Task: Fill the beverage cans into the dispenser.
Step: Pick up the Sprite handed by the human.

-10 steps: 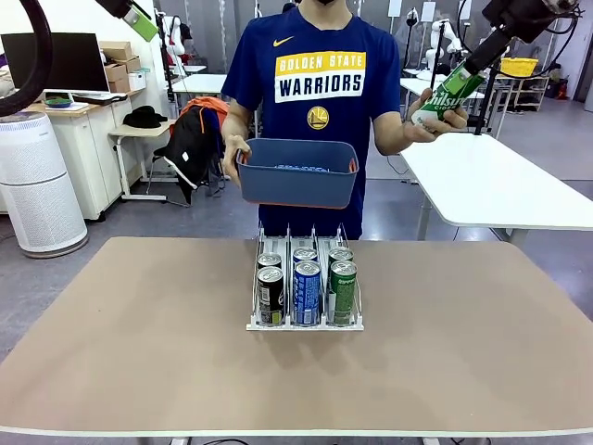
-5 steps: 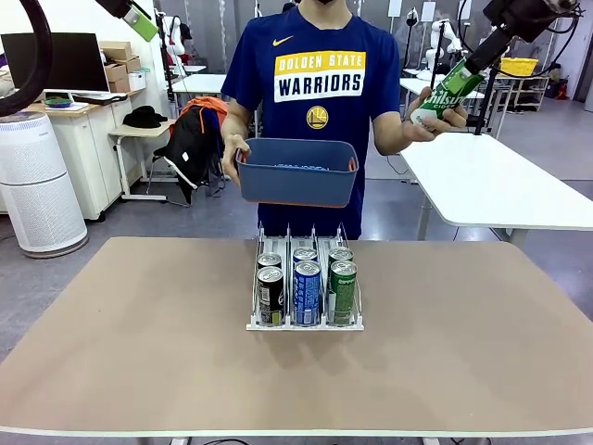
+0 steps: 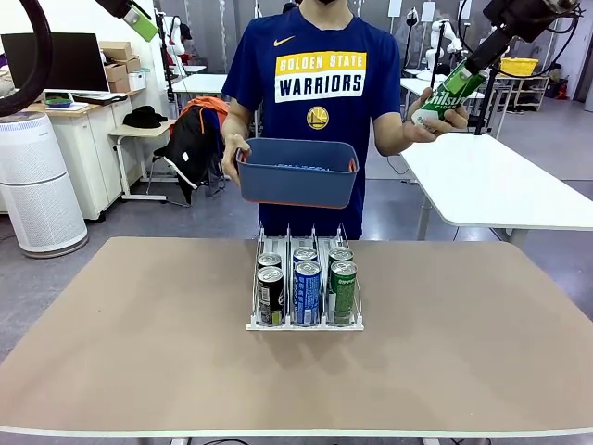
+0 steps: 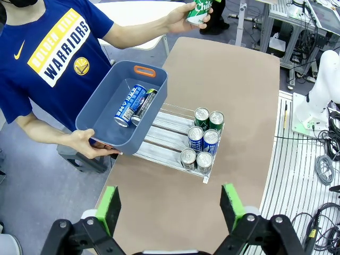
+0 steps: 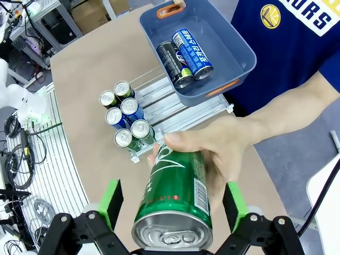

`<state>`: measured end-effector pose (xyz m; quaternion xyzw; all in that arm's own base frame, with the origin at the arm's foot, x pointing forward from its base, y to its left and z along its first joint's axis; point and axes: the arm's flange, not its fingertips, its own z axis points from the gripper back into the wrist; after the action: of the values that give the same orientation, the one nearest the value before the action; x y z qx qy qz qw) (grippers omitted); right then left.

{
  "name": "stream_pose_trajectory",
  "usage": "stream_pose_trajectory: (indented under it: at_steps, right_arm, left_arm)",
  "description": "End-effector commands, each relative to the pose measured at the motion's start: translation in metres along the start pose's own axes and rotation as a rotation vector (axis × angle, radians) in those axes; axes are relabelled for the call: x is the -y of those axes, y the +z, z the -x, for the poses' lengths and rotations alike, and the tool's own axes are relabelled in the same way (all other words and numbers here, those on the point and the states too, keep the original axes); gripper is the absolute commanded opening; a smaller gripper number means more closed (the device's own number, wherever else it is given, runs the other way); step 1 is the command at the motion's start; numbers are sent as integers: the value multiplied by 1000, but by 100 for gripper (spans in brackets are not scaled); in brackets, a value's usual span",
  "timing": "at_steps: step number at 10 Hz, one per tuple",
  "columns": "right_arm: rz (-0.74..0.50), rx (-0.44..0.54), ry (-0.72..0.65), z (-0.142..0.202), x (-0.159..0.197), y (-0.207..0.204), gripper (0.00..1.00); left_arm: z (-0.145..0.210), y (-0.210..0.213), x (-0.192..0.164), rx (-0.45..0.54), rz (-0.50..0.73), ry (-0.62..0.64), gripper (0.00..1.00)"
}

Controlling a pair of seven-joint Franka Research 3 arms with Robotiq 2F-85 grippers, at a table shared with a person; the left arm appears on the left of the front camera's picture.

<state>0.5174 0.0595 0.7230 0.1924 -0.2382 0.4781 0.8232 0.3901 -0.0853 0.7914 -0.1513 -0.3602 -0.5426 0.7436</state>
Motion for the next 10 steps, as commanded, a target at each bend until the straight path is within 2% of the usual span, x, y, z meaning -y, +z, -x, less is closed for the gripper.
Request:
stream_pose_trajectory:
  at_steps: [1,2,3,4,5,6,7,10]
  right_arm:
    - [-2,-1,1,0,0,-1,100]
    - [0,0,0,0,0,0,100]
    - [-14,-14,-15,0,4,2,40]
    - [-9,-16,-25,2,3,1,40]
    - [-9,-13,-29,2,2,0,0]
    - [-6,-20,-26,3,3,1,38]
    - [-4,-21,-28,2,5,2,0]
    - [-20,-12,-16,2,3,4,0]
  left_arm:
    - [1,-1,1,-2,5,1,100]
    - [1,-1,1,-2,5,1,100]
    - [1,-1,1,-2,5,1,100]
    - [1,-1,1,-2,5,1,100]
    - [1,-1,1,-2,5,1,100]
    - [1,-1,1,-2,5,1,100]
    - [1,-1,1,-2,5,1,100]
    - [1,-1,1,-2,5,1,100]
